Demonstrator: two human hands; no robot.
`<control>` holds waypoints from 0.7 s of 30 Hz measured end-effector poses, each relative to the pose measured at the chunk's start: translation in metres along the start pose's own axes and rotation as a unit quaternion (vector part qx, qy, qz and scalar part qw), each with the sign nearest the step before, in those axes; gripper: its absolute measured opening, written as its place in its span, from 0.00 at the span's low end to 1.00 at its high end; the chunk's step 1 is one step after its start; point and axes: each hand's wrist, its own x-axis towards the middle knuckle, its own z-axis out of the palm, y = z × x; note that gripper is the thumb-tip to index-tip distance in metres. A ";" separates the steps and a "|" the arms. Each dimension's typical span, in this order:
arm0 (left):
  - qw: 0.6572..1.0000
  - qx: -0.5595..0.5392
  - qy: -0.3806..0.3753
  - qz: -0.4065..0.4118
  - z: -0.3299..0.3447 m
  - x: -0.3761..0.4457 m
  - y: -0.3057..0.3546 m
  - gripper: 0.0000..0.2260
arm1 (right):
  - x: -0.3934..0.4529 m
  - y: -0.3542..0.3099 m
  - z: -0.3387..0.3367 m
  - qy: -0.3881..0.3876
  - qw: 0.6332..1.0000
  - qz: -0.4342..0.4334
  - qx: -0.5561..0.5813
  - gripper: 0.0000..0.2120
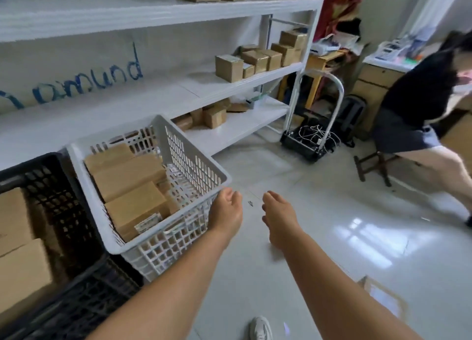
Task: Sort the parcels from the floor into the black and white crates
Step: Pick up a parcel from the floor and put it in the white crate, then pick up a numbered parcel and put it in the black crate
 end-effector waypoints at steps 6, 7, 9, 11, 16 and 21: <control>0.995 0.011 -0.099 0.010 0.074 -0.021 0.004 0.19 | 0.002 0.019 -0.079 0.096 0.994 0.013 0.051 0.20; 0.993 0.012 -0.115 0.012 0.087 -0.025 0.005 0.19 | 0.003 0.022 -0.093 0.113 0.992 0.019 0.052 0.20; 0.989 0.012 -0.148 0.012 0.114 -0.032 0.006 0.19 | 0.004 0.028 -0.121 0.135 0.988 0.026 0.068 0.19; 0.984 0.020 -0.176 0.009 0.143 -0.040 0.009 0.20 | 0.006 0.033 -0.151 0.146 0.984 0.034 0.095 0.18; 0.973 0.051 -0.226 0.011 0.225 -0.060 0.019 0.19 | 0.021 0.050 -0.235 0.186 0.972 0.056 0.132 0.19; 0.962 0.079 -0.263 -0.009 0.316 -0.087 0.029 0.17 | 0.041 0.072 -0.328 0.221 0.959 0.094 0.154 0.12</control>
